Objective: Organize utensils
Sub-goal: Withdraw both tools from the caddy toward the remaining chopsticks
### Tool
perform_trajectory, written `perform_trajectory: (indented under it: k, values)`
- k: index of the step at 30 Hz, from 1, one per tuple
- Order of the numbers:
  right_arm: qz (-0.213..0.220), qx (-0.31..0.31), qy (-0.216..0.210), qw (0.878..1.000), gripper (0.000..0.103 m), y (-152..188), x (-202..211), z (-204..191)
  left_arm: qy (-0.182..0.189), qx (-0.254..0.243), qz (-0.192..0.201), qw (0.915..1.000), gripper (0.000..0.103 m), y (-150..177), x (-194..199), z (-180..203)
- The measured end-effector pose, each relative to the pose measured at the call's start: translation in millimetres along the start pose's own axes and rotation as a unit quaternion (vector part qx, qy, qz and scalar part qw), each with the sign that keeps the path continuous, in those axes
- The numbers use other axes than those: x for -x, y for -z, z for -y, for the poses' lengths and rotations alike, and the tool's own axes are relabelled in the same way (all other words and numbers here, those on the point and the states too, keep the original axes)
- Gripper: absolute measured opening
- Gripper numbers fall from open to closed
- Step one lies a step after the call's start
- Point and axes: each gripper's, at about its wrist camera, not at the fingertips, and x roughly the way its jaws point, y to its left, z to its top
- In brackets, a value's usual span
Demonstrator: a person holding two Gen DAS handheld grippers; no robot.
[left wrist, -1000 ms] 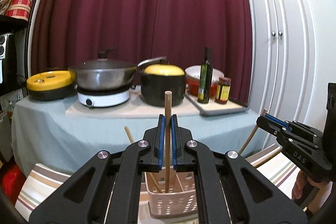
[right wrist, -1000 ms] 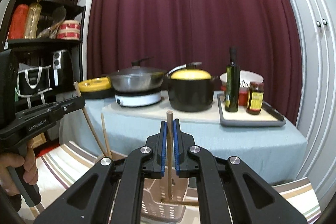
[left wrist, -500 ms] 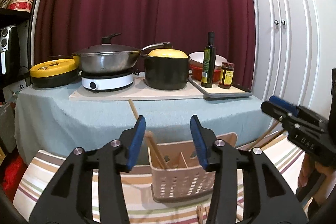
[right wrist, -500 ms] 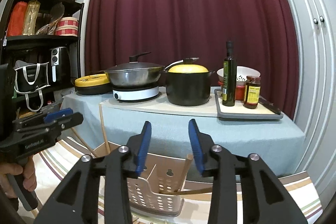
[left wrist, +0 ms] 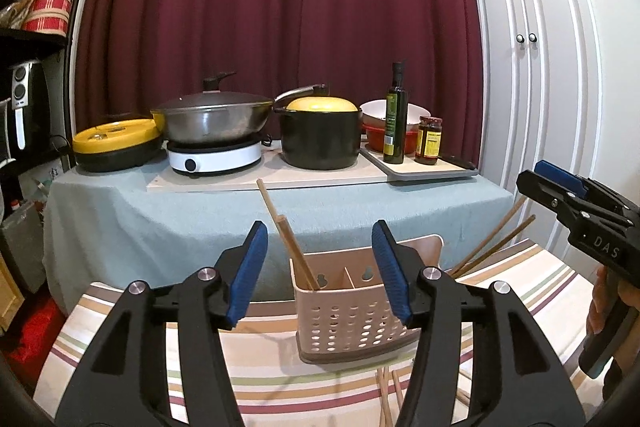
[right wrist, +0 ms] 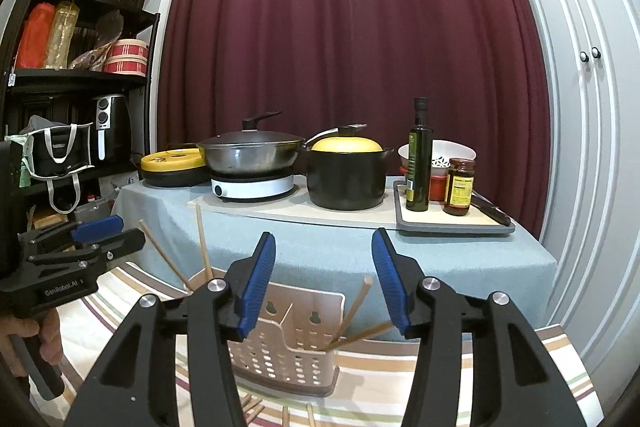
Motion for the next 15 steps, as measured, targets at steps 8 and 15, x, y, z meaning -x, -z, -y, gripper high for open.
perform_trajectory:
  k: [8,15]
  values:
    - [-0.017,0.002,0.013,1.000,0.050,20,25,-3,-0.006,-0.002,-0.006,1.0000,0.053,16,24,5]
    - [-0.054,-0.009,0.014,0.998,0.050,58,46,-5,-0.008,0.011,-0.039,0.9991,0.053,51,43,8]
